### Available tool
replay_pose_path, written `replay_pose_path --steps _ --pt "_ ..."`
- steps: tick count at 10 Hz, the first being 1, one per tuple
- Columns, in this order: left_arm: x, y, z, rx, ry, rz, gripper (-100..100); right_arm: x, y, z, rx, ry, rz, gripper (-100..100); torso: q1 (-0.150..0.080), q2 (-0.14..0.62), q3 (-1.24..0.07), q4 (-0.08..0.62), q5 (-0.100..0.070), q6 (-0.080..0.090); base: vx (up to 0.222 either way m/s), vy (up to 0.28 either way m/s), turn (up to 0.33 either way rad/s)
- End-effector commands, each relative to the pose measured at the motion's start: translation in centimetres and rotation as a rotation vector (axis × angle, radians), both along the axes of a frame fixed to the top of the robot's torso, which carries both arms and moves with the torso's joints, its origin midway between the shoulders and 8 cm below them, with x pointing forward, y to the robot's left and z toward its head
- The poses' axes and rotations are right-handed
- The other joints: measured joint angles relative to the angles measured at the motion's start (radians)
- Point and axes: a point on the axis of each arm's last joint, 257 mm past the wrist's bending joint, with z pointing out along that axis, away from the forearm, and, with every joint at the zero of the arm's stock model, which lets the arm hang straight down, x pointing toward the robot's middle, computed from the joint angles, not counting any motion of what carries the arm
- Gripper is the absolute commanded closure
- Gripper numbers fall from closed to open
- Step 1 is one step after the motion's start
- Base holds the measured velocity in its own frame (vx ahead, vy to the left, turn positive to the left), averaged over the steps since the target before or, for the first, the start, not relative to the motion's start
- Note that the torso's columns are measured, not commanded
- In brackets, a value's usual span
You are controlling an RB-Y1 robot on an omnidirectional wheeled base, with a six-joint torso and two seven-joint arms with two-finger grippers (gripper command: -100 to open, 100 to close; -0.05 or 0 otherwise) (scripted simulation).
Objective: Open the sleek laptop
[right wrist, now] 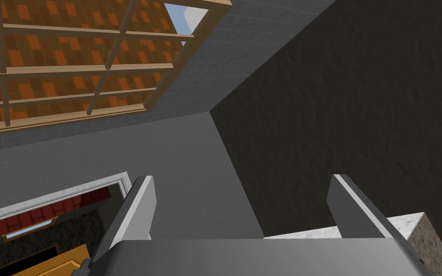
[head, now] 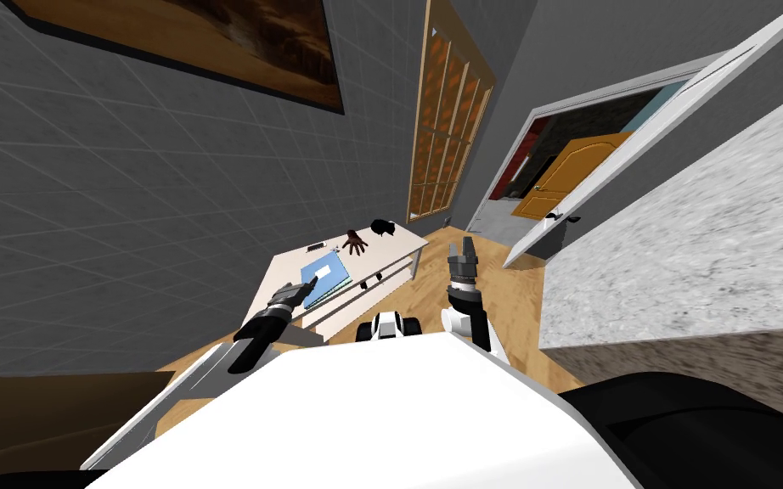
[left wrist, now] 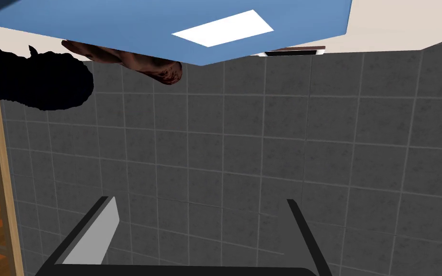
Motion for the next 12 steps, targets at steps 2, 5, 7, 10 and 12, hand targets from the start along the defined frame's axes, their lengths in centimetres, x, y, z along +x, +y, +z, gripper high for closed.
replay_pose_path --steps 2,5,7,10,12 --pt "-0.8 -0.8 1.9 0.001 -0.002 -0.005 -100 0.0 0.0 0.0 0.000 0.000 0.000 0 -0.001 0.001 0.001 0.000 0.000 0.000 0.035 0.021 0.022" --pt "-1.5 -1.7 3.6 0.001 -0.001 -0.014 -100 0.0 0.0 0.0 0.000 0.000 0.000 0 -0.001 0.002 0.001 0.001 0.000 0.000 0.034 0.015 0.023" --pt "-2.1 -2.3 4.6 0.000 0.001 -0.021 -100 0.0 0.0 0.0 0.000 0.000 0.000 0 -0.001 0.002 0.001 0.001 0.000 0.000 0.033 0.020 0.025" --pt "-1.9 -2.2 4.3 0.001 0.001 -0.019 0 0.0 0.0 0.0 0.000 0.000 0.000 0 -0.002 0.003 0.002 0.001 -0.001 0.000 0.005 0.003 0.001" --pt "-1.9 -2.2 4.3 0.001 0.001 -0.019 0 0.0 0.0 0.0 0.000 0.000 0.000 0 -0.001 0.002 0.001 0.001 0.000 0.000 0.000 0.000 0.000"
